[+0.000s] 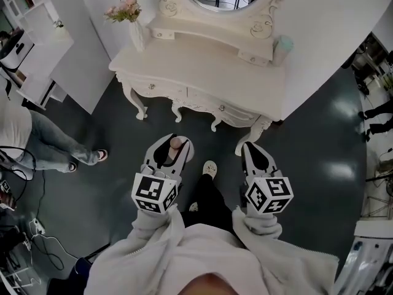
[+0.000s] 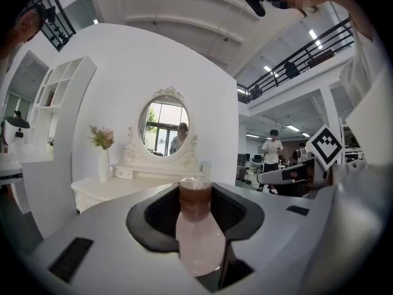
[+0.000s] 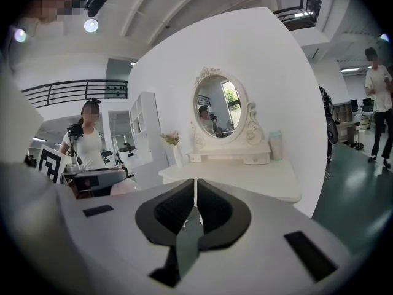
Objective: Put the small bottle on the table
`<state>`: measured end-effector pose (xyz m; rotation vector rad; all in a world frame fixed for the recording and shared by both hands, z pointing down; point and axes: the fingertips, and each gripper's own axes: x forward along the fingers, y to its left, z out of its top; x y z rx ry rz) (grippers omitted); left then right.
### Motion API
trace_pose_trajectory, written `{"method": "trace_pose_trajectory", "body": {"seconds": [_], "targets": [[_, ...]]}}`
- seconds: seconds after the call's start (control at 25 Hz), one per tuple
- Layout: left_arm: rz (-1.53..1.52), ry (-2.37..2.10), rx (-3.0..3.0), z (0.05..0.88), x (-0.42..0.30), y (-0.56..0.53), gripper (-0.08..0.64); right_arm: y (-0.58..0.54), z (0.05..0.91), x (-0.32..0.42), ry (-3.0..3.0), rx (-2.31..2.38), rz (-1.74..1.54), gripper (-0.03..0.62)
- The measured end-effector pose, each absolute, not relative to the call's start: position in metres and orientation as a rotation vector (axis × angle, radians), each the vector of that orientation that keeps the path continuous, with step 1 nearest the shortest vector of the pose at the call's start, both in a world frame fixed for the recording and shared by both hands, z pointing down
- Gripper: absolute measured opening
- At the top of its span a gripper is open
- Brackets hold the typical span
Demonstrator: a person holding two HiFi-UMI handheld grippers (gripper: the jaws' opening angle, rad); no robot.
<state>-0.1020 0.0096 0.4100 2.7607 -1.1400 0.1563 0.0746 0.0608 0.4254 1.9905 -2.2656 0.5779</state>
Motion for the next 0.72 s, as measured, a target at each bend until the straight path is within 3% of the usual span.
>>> {"method": "trace_pose_trajectory", "body": {"seconds": [0.72], "targets": [[0.152, -1.158, 2.782, 0.391, -0.022, -0.122, 0.155, -0.074, 0.409, 0.148, -2.308, 1.962, 0.557, 0.038]]}}
